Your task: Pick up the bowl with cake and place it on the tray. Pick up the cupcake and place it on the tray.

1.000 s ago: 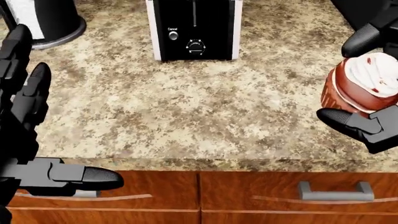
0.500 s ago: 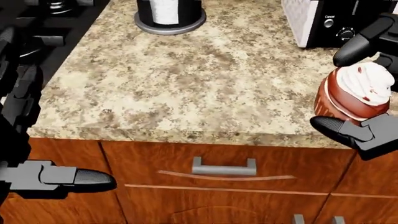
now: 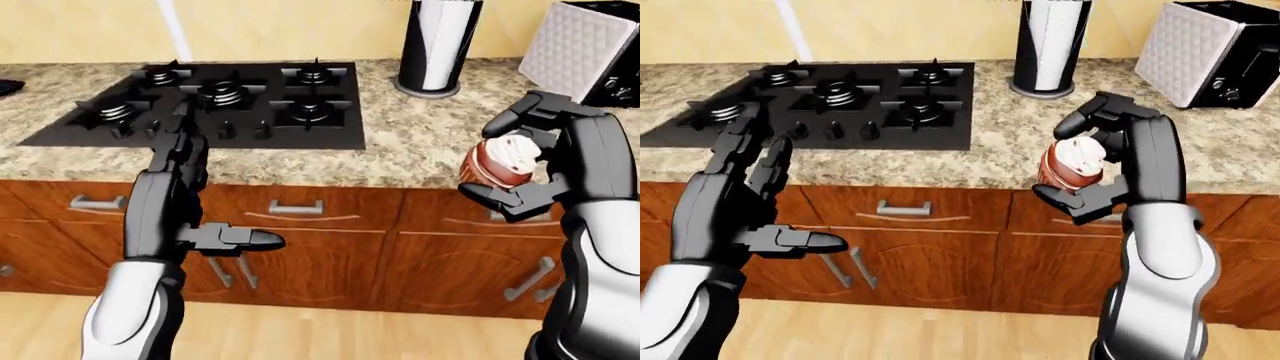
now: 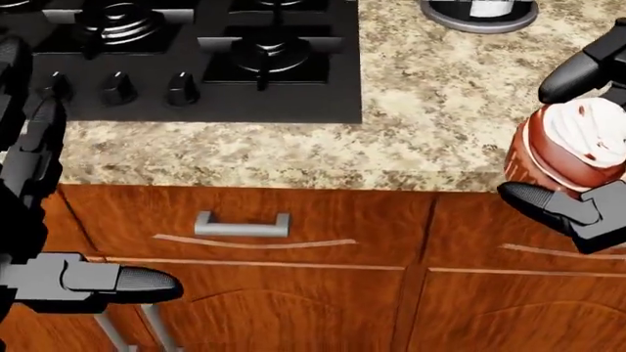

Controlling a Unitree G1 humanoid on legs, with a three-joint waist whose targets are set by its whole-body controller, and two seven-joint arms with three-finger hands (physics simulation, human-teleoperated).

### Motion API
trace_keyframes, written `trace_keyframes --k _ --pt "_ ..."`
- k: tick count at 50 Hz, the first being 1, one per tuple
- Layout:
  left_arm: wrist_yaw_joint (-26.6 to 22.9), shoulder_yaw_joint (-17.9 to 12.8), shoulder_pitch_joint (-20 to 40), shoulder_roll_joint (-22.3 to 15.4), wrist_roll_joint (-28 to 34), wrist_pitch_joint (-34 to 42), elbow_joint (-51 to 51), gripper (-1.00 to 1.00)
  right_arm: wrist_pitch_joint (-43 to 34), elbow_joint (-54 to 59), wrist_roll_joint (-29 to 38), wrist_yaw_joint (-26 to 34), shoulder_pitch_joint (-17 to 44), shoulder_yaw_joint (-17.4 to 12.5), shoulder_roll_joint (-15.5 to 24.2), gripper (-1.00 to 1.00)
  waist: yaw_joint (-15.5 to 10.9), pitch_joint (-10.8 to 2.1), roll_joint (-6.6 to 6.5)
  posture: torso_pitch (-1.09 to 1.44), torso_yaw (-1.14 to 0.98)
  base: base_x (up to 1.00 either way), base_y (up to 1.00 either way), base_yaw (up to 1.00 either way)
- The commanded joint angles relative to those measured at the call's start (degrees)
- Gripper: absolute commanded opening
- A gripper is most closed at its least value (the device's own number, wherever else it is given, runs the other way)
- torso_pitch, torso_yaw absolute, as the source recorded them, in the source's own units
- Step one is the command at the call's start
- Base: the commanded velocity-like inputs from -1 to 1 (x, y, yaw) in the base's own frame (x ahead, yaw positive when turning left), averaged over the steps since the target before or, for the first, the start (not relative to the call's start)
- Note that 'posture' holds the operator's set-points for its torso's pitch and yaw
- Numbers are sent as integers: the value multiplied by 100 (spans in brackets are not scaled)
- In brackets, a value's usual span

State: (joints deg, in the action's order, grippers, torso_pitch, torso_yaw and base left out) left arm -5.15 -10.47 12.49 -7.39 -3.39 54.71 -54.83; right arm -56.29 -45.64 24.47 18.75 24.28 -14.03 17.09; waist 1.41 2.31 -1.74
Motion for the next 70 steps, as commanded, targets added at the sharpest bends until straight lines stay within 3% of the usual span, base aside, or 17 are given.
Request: trace_keyframes --k 1,2,3,11,13,14,19,22,23,33,35,41,45,46,61,65,70 --pt "22 -54 74 -48 40 -149 -56 100 143 -78 -54 -52 76 18 8 -100 -21 -140 -173 0 0 5 100 0" --pt "31 -39 93 -49 45 -100 -94 100 139 -73 -72 -64 81 20 10 -100 -73 -274 -602 0 0 10 100 0" --pt "33 -31 94 -47 51 -89 -104 100 158 -58 -89 -79 68 18 9 -100 -100 -16 -145 0 0 12 100 0" --pt "38 -10 139 -42 65 47 -199 100 171 -79 -171 -122 26 -16 29 -100 -139 59 202 0 0 14 100 0" --pt "36 -10 152 -45 69 61 -201 100 156 -94 -192 -122 32 -23 36 -100 16 -110 633 0 0 13 100 0" --pt "37 -2 158 -46 73 67 -203 100 105 -126 -189 -108 49 -15 57 -100 13 69 417 0 0 12 100 0" --pt "45 17 194 -45 84 114 -213 100 107 -118 -204 -114 50 -7 68 -100 10 -134 444 0 0 14 100 0" --pt "53 32 215 -37 85 147 -240 100 102 -113 -218 -115 70 -16 75 -100 16 -77 10 0 0 13 100 0" --pt "54 45 211 -38 91 145 -245 100 98 -123 -223 -111 70 -23 84 -100 -48 -222 -411 0 0 12 100 0" --pt "45 56 158 -18 109 78 -231 100 118 -146 -282 -137 21 -71 80 -100 -285 4 261 0 0 0 100 0" --pt "40 62 148 -15 116 52 -212 100 143 -127 -295 -157 8 -72 73 -100 -163 -90 587 0 0 0 100 0" --pt "29 58 146 -9 124 26 -185 100 129 -165 -331 -167 -18 -87 68 -100 -25 -105 432 0 0 5 97 0" --pt "21 50 143 -9 127 8 -176 100 70 -227 -382 -155 -7 -128 91 -100 -13 -237 -454 0 0 4 73 0" --pt "20 50 135 -7 128 8 -182 100 46 -252 -394 -153 1 -137 99 -100 -85 -105 -222 0 0 0 39 0" --pt "34 56 173 -8 130 122 -267 100 80 -243 -465 -206 -32 -149 168 -100 -131 -48 64 0 0 0 39 0" --pt "32 56 169 -5 131 90 -236 100 57 -269 -464 -190 -31 -158 160 -100 1 -76 478 0 0 0 70 0" --pt "13 48 143 -5 130 -21 -154 100 10 -303 -480 -168 -10 -188 172 -100 -37 -243 357 0 0 0 70 0"
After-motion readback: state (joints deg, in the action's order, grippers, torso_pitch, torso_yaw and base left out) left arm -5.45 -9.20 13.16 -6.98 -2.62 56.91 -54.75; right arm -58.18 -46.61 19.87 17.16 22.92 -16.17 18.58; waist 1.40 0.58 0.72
